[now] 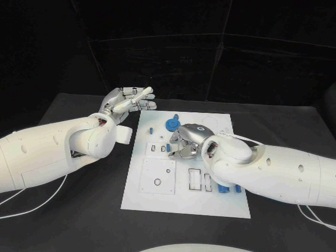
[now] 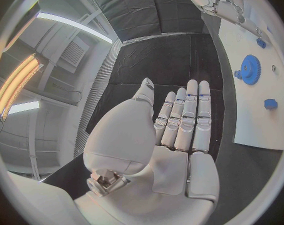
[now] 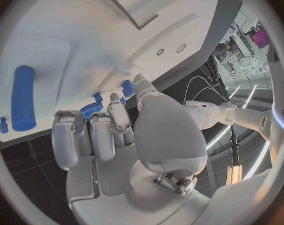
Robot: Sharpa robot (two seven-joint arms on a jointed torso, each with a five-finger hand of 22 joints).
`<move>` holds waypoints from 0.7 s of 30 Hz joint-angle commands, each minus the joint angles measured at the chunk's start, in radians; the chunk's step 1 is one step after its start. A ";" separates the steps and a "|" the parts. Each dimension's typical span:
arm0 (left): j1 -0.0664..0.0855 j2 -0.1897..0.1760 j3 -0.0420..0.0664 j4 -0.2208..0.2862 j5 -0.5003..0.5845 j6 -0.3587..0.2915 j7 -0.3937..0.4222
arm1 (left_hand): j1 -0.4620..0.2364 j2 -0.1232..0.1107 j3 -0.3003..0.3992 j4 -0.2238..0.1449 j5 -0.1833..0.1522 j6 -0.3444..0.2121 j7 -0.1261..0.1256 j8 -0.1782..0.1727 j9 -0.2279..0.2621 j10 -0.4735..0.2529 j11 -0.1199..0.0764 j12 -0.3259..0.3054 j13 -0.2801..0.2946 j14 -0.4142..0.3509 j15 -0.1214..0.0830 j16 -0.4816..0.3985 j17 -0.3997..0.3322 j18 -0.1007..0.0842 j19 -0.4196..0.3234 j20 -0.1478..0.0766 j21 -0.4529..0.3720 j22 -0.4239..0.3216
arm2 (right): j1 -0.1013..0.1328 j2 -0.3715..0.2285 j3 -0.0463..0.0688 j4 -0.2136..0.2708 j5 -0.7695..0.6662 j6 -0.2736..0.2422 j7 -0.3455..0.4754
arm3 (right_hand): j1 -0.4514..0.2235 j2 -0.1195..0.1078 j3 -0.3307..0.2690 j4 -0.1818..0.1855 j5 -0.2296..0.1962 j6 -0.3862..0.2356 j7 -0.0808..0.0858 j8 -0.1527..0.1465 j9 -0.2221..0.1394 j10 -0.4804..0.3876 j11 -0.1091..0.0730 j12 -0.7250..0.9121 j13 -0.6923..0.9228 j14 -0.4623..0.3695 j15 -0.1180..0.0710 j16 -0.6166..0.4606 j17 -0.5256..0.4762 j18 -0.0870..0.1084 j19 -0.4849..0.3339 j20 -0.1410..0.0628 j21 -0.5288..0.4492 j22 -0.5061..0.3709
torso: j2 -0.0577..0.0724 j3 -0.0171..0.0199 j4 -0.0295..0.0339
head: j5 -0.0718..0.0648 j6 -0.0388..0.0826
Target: Assemble the parts on the task board
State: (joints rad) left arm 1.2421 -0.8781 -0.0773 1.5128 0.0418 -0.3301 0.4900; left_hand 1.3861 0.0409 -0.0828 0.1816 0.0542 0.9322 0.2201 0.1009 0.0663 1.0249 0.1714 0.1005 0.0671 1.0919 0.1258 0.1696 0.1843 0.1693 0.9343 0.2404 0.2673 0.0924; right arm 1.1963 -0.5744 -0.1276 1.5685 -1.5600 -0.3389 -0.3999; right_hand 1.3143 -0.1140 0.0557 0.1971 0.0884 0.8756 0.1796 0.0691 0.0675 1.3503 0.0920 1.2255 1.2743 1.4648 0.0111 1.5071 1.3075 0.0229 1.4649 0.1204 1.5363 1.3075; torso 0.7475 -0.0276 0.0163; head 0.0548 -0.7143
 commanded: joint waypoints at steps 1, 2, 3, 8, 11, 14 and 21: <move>0.002 0.000 0.001 -0.002 -0.024 0.015 -0.012 | -0.004 0.012 -0.003 -0.007 -0.001 0.014 -0.009 -0.001 0.000 0.017 -0.008 -0.006 0.001 0.047 -0.012 0.014 0.015 0.015 0.039 -0.014 0.013 0.006 | 0.002 -0.032 0.002 0.023 0.024 -0.050 0.130 | 0.022 -0.009 -0.033 0.028 -0.002 -0.065 0.013 -0.001 -0.005 -0.017 0.010 -0.017 -0.016 0.073 0.013 -0.007 0.127 0.000 0.031 0.012 -0.010 0.173 | -0.002 0.0000 -0.0010 | 0.004 0.001; 0.002 -0.001 0.001 -0.003 -0.032 0.016 -0.018 | -0.005 0.014 -0.007 -0.008 -0.001 0.021 -0.015 -0.001 0.001 0.030 -0.015 -0.005 0.002 0.086 -0.024 0.030 0.028 0.013 0.073 -0.029 0.032 0.013 | 0.004 -0.045 0.002 0.031 0.037 -0.052 0.165 | 0.031 -0.002 -0.042 0.034 0.014 -0.094 0.014 -0.004 -0.005 -0.019 0.012 -0.016 -0.016 0.073 0.015 -0.008 0.127 0.001 0.028 0.014 -0.013 0.169 | -0.002 -0.0001 -0.0012 | 0.004 0.002; 0.002 -0.001 0.001 -0.004 -0.041 0.018 -0.027 | -0.005 0.014 -0.010 -0.009 0.000 0.026 -0.018 -0.001 0.001 0.042 -0.022 -0.003 0.002 0.112 -0.034 0.040 0.038 0.015 0.098 -0.036 0.045 0.019 | 0.005 -0.059 0.004 0.040 0.052 -0.055 0.198 | 0.036 0.002 -0.050 0.038 0.023 -0.100 0.016 -0.003 -0.004 -0.019 0.013 -0.015 -0.017 0.074 0.016 -0.007 0.128 0.002 0.027 0.016 -0.014 0.167 | -0.002 -0.0006 -0.0013 | 0.003 0.003; 0.001 -0.002 0.001 -0.011 -0.108 0.037 -0.087 | -0.008 0.016 -0.021 -0.012 0.001 0.065 -0.036 0.007 0.004 0.124 -0.053 0.016 0.013 0.254 -0.075 0.106 0.104 0.015 0.216 -0.079 0.125 0.057 | 0.015 -0.114 0.033 0.072 0.146 -0.068 0.336 | 0.059 0.017 -0.077 0.047 0.037 -0.096 0.014 0.004 0.000 -0.021 0.012 -0.012 -0.019 0.073 0.016 -0.010 0.126 0.004 0.020 0.018 -0.019 0.158 | -0.005 -0.0003 -0.0025 | 0.004 0.007; 0.001 -0.004 0.001 -0.013 -0.165 0.051 -0.142 | -0.009 0.019 -0.026 -0.012 0.001 0.093 -0.048 0.013 0.007 0.176 -0.069 0.029 0.023 0.323 -0.098 0.155 0.154 0.015 0.265 -0.101 0.172 0.082 | 0.023 -0.144 0.052 0.087 0.224 -0.067 0.393 | 0.078 0.032 -0.086 0.044 0.078 -0.055 0.010 0.020 0.005 -0.025 0.009 -0.015 -0.024 0.068 0.014 -0.022 0.106 0.010 0.003 0.016 -0.031 0.137 | -0.010 0.0019 -0.0034 | 0.006 0.006; 0.002 -0.008 0.001 -0.009 -0.260 0.082 -0.220 | -0.023 0.027 -0.032 0.002 0.002 0.140 -0.078 0.033 0.016 0.285 -0.105 0.083 0.056 0.373 -0.127 0.220 0.215 0.015 0.298 -0.127 0.222 0.111 | 0.044 -0.182 0.065 0.094 0.361 -0.055 0.446 | 0.102 0.055 -0.095 0.036 0.137 -0.008 -0.004 0.047 0.011 -0.075 -0.004 -0.087 -0.089 0.038 0.002 -0.087 0.004 0.034 -0.074 0.007 -0.085 0.041 | -0.017 0.0046 -0.0026 | 0.006 0.008; 0.027 -0.010 0.001 -0.004 -0.525 0.218 -0.507 | -0.042 0.023 -0.056 0.046 0.003 0.130 -0.107 0.084 0.052 0.292 -0.157 0.342 0.298 0.445 -0.169 1.221 1.179 -0.056 0.430 -0.178 0.811 0.717 | 0.097 -0.271 0.076 0.078 0.634 -0.018 0.493 | 0.125 0.087 -0.125 0.025 0.147 0.006 -0.014 0.057 0.005 -0.103 -0.016 -0.158 -0.162 0.010 -0.010 -0.189 -0.120 0.058 -0.147 -0.009 -0.160 -0.068 | -0.039 0.0085 -0.0061 | 0.005 0.002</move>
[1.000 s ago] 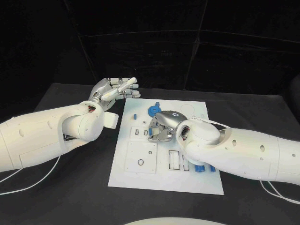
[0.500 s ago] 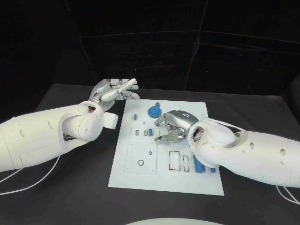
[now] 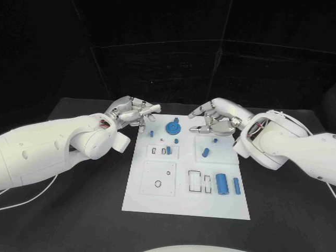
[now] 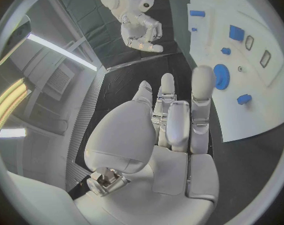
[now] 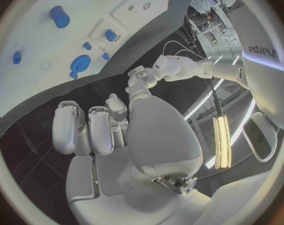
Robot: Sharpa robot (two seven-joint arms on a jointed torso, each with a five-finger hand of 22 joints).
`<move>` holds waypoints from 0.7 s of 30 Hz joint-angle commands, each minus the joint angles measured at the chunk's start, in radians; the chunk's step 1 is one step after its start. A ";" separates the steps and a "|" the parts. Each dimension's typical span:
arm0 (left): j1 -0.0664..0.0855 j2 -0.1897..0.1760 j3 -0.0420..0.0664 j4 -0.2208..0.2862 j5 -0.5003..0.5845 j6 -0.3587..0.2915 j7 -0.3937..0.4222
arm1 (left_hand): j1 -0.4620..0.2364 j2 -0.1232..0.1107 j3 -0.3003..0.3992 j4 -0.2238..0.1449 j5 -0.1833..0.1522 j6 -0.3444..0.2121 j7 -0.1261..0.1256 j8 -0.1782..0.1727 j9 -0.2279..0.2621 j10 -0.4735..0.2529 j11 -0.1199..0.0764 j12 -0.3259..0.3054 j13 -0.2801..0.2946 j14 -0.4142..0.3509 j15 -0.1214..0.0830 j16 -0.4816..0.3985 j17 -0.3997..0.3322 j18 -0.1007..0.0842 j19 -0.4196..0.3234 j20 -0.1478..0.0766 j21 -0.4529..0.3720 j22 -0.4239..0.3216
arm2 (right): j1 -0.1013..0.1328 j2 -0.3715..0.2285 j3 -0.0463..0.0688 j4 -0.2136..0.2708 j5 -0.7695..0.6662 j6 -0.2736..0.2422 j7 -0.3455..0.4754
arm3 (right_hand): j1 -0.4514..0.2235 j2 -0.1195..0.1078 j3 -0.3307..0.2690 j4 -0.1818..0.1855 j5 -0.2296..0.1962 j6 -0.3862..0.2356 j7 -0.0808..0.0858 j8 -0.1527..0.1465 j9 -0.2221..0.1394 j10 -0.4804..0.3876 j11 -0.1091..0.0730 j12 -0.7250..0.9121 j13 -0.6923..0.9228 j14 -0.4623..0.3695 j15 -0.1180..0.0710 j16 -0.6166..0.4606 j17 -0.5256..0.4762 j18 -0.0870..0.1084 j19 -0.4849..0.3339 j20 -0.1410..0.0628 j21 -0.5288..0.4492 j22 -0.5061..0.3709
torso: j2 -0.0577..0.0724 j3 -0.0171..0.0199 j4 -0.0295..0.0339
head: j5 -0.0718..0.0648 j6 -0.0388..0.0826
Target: Assemble the parts on the task board
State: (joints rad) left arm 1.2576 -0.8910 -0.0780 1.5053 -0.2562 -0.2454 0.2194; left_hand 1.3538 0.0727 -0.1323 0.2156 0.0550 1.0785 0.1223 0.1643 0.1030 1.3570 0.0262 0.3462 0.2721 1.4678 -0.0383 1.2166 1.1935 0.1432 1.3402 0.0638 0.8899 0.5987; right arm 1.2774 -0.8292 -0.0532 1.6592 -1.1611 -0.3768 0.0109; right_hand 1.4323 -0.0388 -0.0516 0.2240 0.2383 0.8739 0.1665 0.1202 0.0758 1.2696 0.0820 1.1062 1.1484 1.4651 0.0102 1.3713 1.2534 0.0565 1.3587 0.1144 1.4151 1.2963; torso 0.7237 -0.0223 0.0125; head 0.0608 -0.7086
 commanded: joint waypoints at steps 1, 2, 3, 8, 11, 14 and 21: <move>0.016 0.006 0.002 0.004 -0.263 0.160 -0.284 | -0.022 0.000 -0.008 0.026 0.001 -0.018 -0.009 0.030 0.021 -0.056 0.000 0.126 0.121 0.070 0.001 0.214 0.216 -0.033 0.026 -0.008 0.239 0.280 | 0.024 -0.022 0.002 -0.024 0.267 0.025 0.087 | 0.009 0.015 -0.023 -0.003 -0.002 0.009 -0.002 0.007 -0.004 -0.049 -0.007 -0.082 -0.075 -0.009 -0.011 -0.104 -0.127 0.035 -0.078 -0.004 -0.074 -0.109 | -0.019 0.0045 -0.0038 | 0.000 -0.004; 0.021 0.010 0.002 0.003 -0.297 0.190 -0.332 | -0.035 0.002 -0.013 0.038 0.000 -0.014 -0.012 0.039 0.027 -0.058 0.000 0.149 0.141 0.077 -0.002 0.251 0.258 -0.042 0.039 -0.005 0.285 0.344 | 0.030 -0.027 0.003 -0.036 0.298 0.029 0.092 | 0.012 0.019 -0.030 -0.004 -0.002 0.009 -0.002 0.008 -0.005 -0.071 -0.009 -0.124 -0.114 -0.025 -0.013 -0.155 -0.184 0.046 -0.112 -0.005 -0.113 -0.161 | -0.022 0.0060 -0.0045 | 0.000 -0.004; 0.027 0.017 0.001 0.001 -0.329 0.220 -0.378 | -0.042 0.001 -0.020 0.050 0.002 -0.017 -0.021 0.053 0.036 -0.069 -0.003 0.191 0.177 0.085 -0.002 0.284 0.294 -0.048 0.057 -0.009 0.342 0.418 | 0.036 -0.031 0.003 -0.048 0.331 0.032 0.098 | 0.017 0.022 -0.035 -0.006 0.000 0.011 -0.004 0.009 -0.005 -0.091 -0.009 -0.166 -0.153 -0.046 -0.014 -0.221 -0.256 0.060 -0.156 -0.007 -0.161 -0.226 | -0.025 0.0072 -0.0046 | 0.000 -0.006; 0.058 0.059 -0.015 -0.021 -0.455 0.310 -0.535 | -0.053 0.019 -0.033 0.071 0.000 -0.035 -0.024 0.111 0.078 -0.140 -0.007 0.320 0.296 0.097 -0.009 0.335 0.355 -0.076 0.109 -0.008 0.480 0.613 | 0.052 -0.042 0.004 -0.097 0.471 0.036 0.130 | 0.066 0.057 -0.038 -0.018 -0.007 0.037 -0.010 0.021 -0.006 -0.135 -0.019 -0.484 -0.432 -0.133 -0.021 -0.629 -0.624 0.126 -0.359 -0.015 -0.485 -0.604 | -0.037 0.0127 -0.0013 | 0.000 -0.010; 0.076 0.088 -0.029 -0.038 -0.490 0.338 -0.601 | -0.041 0.029 -0.025 0.066 0.001 -0.046 -0.025 0.127 0.091 -0.158 -0.005 0.340 0.317 0.094 -0.011 0.329 0.348 -0.066 0.093 -0.007 0.454 0.564 | 0.057 -0.042 0.004 -0.118 0.517 0.048 0.147 | 0.109 0.066 -0.022 -0.026 -0.025 0.065 -0.012 0.023 -0.006 -0.098 -0.020 -0.655 -0.565 -0.166 -0.016 -0.765 -0.682 0.128 -0.379 -0.013 -0.591 -0.682 | -0.043 0.0154 -0.0007 | 0.001 -0.013; 0.093 0.119 -0.044 -0.054 -0.523 0.352 -0.648 | -0.042 0.035 -0.021 0.068 0.001 -0.051 -0.024 0.135 0.097 -0.164 -0.006 0.349 0.326 0.094 -0.012 0.327 0.345 -0.064 0.091 -0.008 0.449 0.556 | 0.060 -0.040 0.004 -0.133 0.542 0.059 0.161 | 0.129 0.068 -0.010 -0.018 -0.032 0.084 -0.010 0.016 -0.008 -0.054 -0.012 -0.799 -0.684 -0.180 -0.005 -0.888 -0.740 0.130 -0.382 -0.002 -0.676 -0.739 | -0.047 0.0176 -0.0014 | 0.001 -0.016; 0.117 0.183 -0.079 -0.079 -0.606 0.363 -0.729 | -0.180 0.038 -0.108 0.073 -0.001 -0.045 -0.053 0.261 0.194 -0.040 -0.035 0.752 0.730 0.103 -0.029 0.354 0.377 -0.090 0.138 -0.024 0.533 0.702 | 0.065 -0.029 0.004 -0.158 0.562 0.069 0.175 | 0.133 0.051 -0.007 -0.002 -0.025 0.118 -0.002 -0.003 -0.008 0.019 -0.002 -0.984 -0.847 -0.151 0.010 -1.081 -0.826 0.127 -0.350 0.015 -0.811 -0.835 | -0.048 0.0193 -0.0026 | 0.000 -0.021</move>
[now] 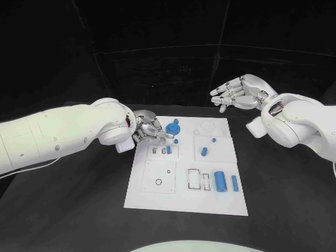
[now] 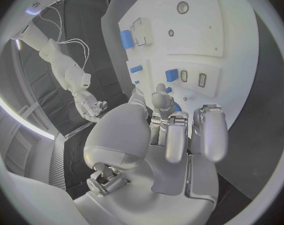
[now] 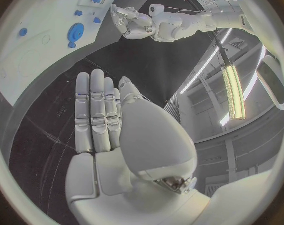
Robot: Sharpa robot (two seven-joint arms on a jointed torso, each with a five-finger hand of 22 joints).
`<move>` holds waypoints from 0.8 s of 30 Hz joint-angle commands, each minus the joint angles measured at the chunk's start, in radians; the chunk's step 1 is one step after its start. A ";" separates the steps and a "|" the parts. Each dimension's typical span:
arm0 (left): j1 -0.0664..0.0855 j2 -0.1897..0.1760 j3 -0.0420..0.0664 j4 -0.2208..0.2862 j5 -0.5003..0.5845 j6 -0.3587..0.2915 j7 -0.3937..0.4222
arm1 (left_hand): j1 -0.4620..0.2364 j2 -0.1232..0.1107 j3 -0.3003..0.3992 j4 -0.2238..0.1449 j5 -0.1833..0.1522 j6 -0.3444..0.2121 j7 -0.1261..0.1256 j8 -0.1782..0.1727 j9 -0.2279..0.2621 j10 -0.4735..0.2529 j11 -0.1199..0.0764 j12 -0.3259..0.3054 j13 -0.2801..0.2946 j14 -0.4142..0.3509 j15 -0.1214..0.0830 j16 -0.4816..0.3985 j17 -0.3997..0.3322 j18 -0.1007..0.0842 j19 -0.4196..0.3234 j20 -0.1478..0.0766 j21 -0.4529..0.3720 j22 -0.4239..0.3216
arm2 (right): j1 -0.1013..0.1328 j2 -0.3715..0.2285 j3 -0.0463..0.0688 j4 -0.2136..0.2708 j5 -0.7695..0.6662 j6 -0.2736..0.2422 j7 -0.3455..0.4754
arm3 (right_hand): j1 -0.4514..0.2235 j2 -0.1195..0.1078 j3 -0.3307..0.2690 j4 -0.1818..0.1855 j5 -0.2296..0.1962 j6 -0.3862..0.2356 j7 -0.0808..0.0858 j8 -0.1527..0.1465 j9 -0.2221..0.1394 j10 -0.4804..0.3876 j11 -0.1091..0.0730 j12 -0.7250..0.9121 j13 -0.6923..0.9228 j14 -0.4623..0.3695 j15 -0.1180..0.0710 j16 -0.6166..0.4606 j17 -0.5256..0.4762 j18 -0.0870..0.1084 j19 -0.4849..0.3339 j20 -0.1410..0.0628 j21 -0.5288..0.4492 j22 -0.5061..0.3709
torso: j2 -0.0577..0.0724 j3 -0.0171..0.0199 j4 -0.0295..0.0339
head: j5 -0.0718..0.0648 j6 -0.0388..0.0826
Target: Assemble the parts on the task board
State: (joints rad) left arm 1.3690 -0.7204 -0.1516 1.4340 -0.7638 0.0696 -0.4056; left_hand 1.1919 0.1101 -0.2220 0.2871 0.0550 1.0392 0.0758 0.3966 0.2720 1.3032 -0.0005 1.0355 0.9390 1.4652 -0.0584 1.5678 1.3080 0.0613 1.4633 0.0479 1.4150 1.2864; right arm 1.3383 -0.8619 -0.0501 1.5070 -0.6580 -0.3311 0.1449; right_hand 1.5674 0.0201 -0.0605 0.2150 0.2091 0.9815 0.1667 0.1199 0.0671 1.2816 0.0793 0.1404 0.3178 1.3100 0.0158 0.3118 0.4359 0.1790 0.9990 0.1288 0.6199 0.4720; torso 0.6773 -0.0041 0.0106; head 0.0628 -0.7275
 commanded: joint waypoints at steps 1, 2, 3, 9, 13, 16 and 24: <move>0.009 0.021 -0.010 -0.011 -0.111 0.049 -0.116 | -0.022 0.004 -0.026 0.003 -0.003 -0.014 -0.010 0.045 0.040 0.016 -0.008 0.086 0.088 0.106 -0.012 0.003 0.263 -0.010 0.017 -0.010 0.013 0.022 | 0.005 0.005 0.001 -0.011 0.060 0.021 0.041 | -0.003 -0.010 0.002 0.008 0.005 0.016 -0.003 -0.003 0.001 0.011 0.001 -0.030 -0.027 0.007 0.005 -0.036 -0.014 0.004 0.013 0.002 -0.026 -0.018 | -0.002 0.0008 -0.0005 | -0.003 -0.003; 0.011 0.025 -0.013 -0.014 -0.117 0.049 -0.122 | -0.025 0.008 -0.038 0.002 0.001 -0.027 -0.012 0.069 0.064 0.011 -0.008 0.104 0.106 0.106 -0.014 0.003 0.263 -0.011 0.019 -0.011 0.017 0.029 | 0.005 0.006 0.001 -0.013 0.060 0.020 0.041 | -0.004 -0.011 0.002 0.008 0.005 0.018 -0.002 -0.004 0.001 0.012 0.001 -0.035 -0.031 0.009 0.006 -0.042 -0.016 0.004 0.015 0.003 -0.031 -0.021 | -0.002 0.0010 -0.0008 | -0.003 -0.004; 0.014 0.035 -0.019 -0.018 -0.131 0.049 -0.134 | -0.024 0.012 -0.048 0.002 -0.006 -0.045 -0.014 0.090 0.086 0.007 -0.007 0.119 0.122 0.106 -0.015 0.003 0.263 -0.012 0.021 -0.012 0.021 0.037 | 0.006 0.008 0.001 -0.017 0.061 0.017 0.041 | -0.006 -0.012 0.001 0.009 0.005 0.021 -0.003 -0.004 0.001 0.012 0.002 -0.042 -0.037 0.009 0.007 -0.050 -0.019 0.004 0.016 0.004 -0.037 -0.026 | -0.002 0.0007 -0.0004 | -0.003 -0.005; 0.023 0.066 -0.030 -0.033 -0.154 0.046 -0.164 | -0.027 0.015 -0.067 0.003 -0.006 -0.063 -0.015 0.123 0.123 0.014 -0.010 0.146 0.152 0.106 -0.015 0.003 0.263 -0.015 0.026 -0.013 0.031 0.056 | 0.008 0.014 0.001 -0.030 0.059 0.007 0.037 | -0.013 -0.016 -0.003 0.013 0.007 0.026 -0.002 -0.007 0.001 0.016 0.004 -0.057 -0.051 0.013 0.010 -0.072 -0.026 0.003 0.021 0.006 -0.054 -0.037 | 0.000 -0.0006 0.0006 | -0.005 -0.008; 0.025 0.084 -0.033 -0.042 -0.159 0.047 -0.179 | -0.030 0.017 -0.080 0.004 -0.005 -0.073 -0.017 0.148 0.149 0.014 -0.012 0.155 0.161 0.106 -0.016 0.003 0.263 -0.016 0.028 -0.014 0.035 0.063 | 0.008 0.021 0.001 -0.034 0.055 0.003 0.033 | -0.016 -0.018 -0.005 0.013 0.010 0.026 -0.001 -0.009 0.001 0.017 0.005 -0.064 -0.057 0.014 0.011 -0.081 -0.028 0.003 0.022 0.008 -0.061 -0.042 | -0.001 -0.0004 -0.0004 | -0.002 -0.008; 0.026 0.095 -0.033 -0.050 -0.161 0.053 -0.190 | -0.031 0.015 -0.084 0.003 -0.005 -0.077 -0.017 0.153 0.156 0.013 -0.012 0.156 0.162 0.106 -0.017 0.003 0.263 -0.016 0.028 -0.014 0.034 0.063 | 0.008 0.026 0.001 -0.034 0.052 0.002 0.030 | -0.017 -0.020 -0.007 0.014 0.012 0.025 0.000 -0.010 0.000 0.016 0.006 -0.067 -0.059 0.014 0.012 -0.086 -0.030 0.003 0.023 0.008 -0.066 -0.045 | -0.001 -0.0010 0.0004 | -0.003 -0.007; 0.027 0.126 -0.034 -0.083 -0.162 0.084 -0.211 | -0.022 0.016 -0.087 0.001 -0.004 -0.090 -0.017 0.163 0.171 0.007 -0.012 0.151 0.157 0.106 -0.016 0.003 0.263 -0.016 0.027 -0.014 0.033 0.062 | 0.008 0.035 0.000 -0.033 0.043 0.001 0.023 | -0.023 -0.024 -0.012 0.016 0.020 0.019 0.003 -0.016 0.000 0.013 0.010 -0.075 -0.069 0.014 0.016 -0.102 -0.034 0.002 0.024 0.012 -0.080 -0.054 | 0.001 -0.0018 0.0014 | -0.002 -0.011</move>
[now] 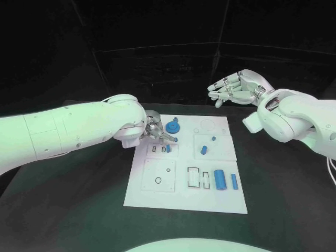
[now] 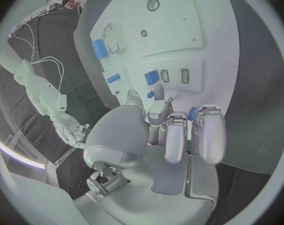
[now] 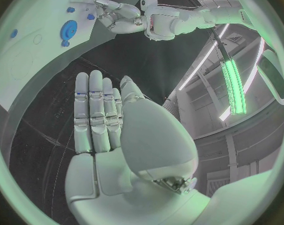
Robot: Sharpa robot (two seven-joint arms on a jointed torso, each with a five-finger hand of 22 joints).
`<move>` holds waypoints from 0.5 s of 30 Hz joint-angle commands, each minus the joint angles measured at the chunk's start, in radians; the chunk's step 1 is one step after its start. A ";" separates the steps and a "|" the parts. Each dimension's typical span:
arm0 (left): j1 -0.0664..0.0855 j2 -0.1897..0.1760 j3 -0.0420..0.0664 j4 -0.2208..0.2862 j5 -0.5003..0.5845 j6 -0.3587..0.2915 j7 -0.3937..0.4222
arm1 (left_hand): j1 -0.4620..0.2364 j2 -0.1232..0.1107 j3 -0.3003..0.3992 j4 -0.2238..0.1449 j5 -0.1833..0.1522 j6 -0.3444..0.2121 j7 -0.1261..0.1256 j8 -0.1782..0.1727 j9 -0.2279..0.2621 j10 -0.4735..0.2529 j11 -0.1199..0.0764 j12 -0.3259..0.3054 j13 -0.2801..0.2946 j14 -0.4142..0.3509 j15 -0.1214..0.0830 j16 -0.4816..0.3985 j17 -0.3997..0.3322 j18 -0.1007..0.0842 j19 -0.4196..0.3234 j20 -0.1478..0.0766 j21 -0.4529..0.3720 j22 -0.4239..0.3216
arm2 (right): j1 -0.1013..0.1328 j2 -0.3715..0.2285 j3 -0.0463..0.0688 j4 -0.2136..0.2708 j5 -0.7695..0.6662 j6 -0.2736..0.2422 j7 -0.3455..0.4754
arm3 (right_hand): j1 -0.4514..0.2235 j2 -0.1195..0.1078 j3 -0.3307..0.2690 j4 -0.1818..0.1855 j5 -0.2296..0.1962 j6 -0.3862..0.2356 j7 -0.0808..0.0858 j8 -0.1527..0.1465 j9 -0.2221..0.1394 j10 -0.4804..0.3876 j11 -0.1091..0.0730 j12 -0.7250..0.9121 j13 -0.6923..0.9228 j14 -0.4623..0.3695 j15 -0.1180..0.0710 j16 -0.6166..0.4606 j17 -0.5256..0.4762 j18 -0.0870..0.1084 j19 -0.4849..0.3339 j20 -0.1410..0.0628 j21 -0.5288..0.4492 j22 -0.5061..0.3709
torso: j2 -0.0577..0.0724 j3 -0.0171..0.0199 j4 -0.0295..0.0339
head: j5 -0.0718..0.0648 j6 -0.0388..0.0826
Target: Assemble the parts on the task board
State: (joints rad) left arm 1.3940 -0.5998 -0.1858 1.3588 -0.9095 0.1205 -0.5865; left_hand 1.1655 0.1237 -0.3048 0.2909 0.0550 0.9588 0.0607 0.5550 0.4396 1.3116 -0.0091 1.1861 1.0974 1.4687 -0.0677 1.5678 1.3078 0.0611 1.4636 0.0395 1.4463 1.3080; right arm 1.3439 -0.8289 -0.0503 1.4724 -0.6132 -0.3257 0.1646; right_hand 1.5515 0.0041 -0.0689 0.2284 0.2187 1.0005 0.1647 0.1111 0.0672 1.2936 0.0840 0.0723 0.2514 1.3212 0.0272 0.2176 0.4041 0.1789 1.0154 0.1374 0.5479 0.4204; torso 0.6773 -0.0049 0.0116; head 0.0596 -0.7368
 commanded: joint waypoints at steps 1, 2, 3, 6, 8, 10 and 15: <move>0.002 0.009 0.000 -0.012 -0.017 0.036 -0.033 | 0.006 0.002 -0.004 -0.004 -0.004 -0.011 -0.001 0.006 0.005 -0.002 -0.003 0.001 0.000 0.102 -0.007 0.003 0.263 -0.016 0.026 -0.005 0.002 0.040 | 0.003 0.003 0.001 0.001 -0.002 -0.005 0.003 | -0.010 -0.012 -0.008 0.003 0.027 -0.003 0.006 -0.009 -0.001 0.000 0.007 -0.008 -0.005 0.002 0.006 -0.012 -0.003 0.003 0.008 0.004 -0.012 -0.005 | 0.001 -0.0012 -0.0001 | 0.001 -0.002; 0.002 0.013 0.000 -0.016 -0.017 0.039 -0.035 | 0.008 0.002 -0.004 -0.004 -0.003 -0.012 -0.001 0.007 0.007 -0.002 -0.003 0.002 0.000 0.102 -0.007 0.003 0.263 -0.016 0.027 -0.005 0.003 0.041 | 0.003 0.004 0.001 0.001 -0.003 -0.005 0.004 | -0.014 -0.016 -0.012 0.005 0.048 -0.004 0.007 -0.010 0.000 0.000 0.007 -0.008 -0.008 0.004 0.006 -0.017 -0.004 0.003 0.010 0.005 -0.017 -0.009 | 0.001 -0.0014 -0.0003 | 0.001 -0.003; 0.002 0.015 0.000 -0.018 -0.017 0.042 -0.037 | 0.009 0.002 -0.004 -0.004 -0.003 -0.013 -0.001 0.008 0.008 -0.002 -0.003 0.002 0.001 0.102 -0.006 0.003 0.263 -0.016 0.027 -0.005 0.003 0.041 | 0.003 0.004 0.001 0.001 -0.005 -0.007 0.004 | -0.017 -0.018 -0.015 0.007 0.065 -0.004 0.007 -0.011 0.000 -0.001 0.008 -0.008 -0.011 0.005 0.007 -0.021 -0.005 0.003 0.011 0.006 -0.021 -0.011 | 0.001 -0.0013 -0.0006 | 0.001 -0.004; 0.002 0.023 0.000 -0.025 -0.017 0.053 -0.043 | 0.011 0.003 -0.003 -0.004 -0.003 -0.014 -0.001 0.009 0.010 -0.002 -0.003 0.003 0.002 0.102 -0.006 0.003 0.263 -0.016 0.027 -0.005 0.003 0.042 | 0.003 0.006 0.001 0.001 -0.013 -0.011 0.006 | -0.018 -0.020 -0.017 0.008 0.083 -0.004 0.007 -0.012 0.000 0.000 0.008 -0.008 -0.014 0.008 0.007 -0.027 -0.006 0.003 0.015 0.006 -0.027 -0.015 | 0.001 -0.0013 -0.0012 | 0.000 -0.005; 0.002 0.029 0.000 -0.031 -0.017 0.061 -0.047 | 0.013 0.003 -0.003 -0.004 -0.003 -0.015 -0.001 0.010 0.012 -0.002 -0.003 0.003 0.001 0.102 -0.006 0.003 0.263 -0.016 0.027 -0.005 0.003 0.043 | 0.003 0.007 0.001 0.001 -0.017 -0.013 0.005 | -0.018 -0.020 -0.018 0.008 0.087 -0.004 0.007 -0.012 0.000 0.000 0.008 -0.008 -0.016 0.009 0.007 -0.029 -0.006 0.003 0.016 0.006 -0.029 -0.016 | 0.002 -0.0010 -0.0005 | 0.000 -0.007; 0.002 0.035 0.000 -0.037 -0.017 0.067 -0.050 | 0.015 0.003 -0.003 -0.005 -0.003 -0.017 -0.001 0.012 0.014 -0.003 -0.002 0.003 0.001 0.102 -0.006 0.003 0.263 -0.016 0.027 -0.005 0.003 0.043 | 0.003 0.008 0.001 0.001 -0.019 -0.015 0.005 | -0.018 -0.021 -0.019 0.008 0.088 -0.004 0.007 -0.012 0.000 -0.001 0.008 -0.008 -0.016 0.009 0.007 -0.029 -0.006 0.003 0.016 0.006 -0.029 -0.016 | 0.001 -0.0007 -0.0003 | 0.000 -0.007; 0.001 0.049 0.000 -0.048 -0.017 0.074 -0.052 | 0.019 0.005 -0.002 -0.005 -0.002 -0.020 -0.001 0.015 0.018 -0.004 -0.002 0.003 0.002 0.102 -0.006 0.003 0.263 -0.016 0.027 -0.005 0.003 0.043 | 0.003 0.010 0.001 0.000 -0.021 -0.016 0.004 | -0.018 -0.021 -0.019 0.008 0.093 -0.005 0.008 -0.013 0.000 -0.002 0.008 -0.009 -0.018 0.010 0.007 -0.032 -0.006 0.003 0.017 0.006 -0.032 -0.018 | 0.001 -0.0007 0.0001 | 0.000 -0.010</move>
State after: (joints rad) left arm 1.3941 -0.5527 -0.1864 1.3135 -0.9178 0.1669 -0.6239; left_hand 1.1781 0.1283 -0.3048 0.2909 0.0550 0.9466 0.0587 0.5627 0.4570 1.3115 -0.0091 1.1860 1.0981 1.4687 -0.0677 1.5678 1.3077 0.0612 1.4636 0.0395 1.4463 1.3078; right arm 1.3440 -0.8197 -0.0504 1.4720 -0.6254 -0.3310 0.1637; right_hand 1.5383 -0.0090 -0.0831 0.2367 0.3048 0.9968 0.1685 0.1007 0.0673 1.2935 0.0841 0.0678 0.2354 1.3259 0.0320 0.1880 0.3993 0.1789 1.0264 0.1411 0.5225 0.4040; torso 0.6785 -0.0058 0.0116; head 0.0599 -0.7452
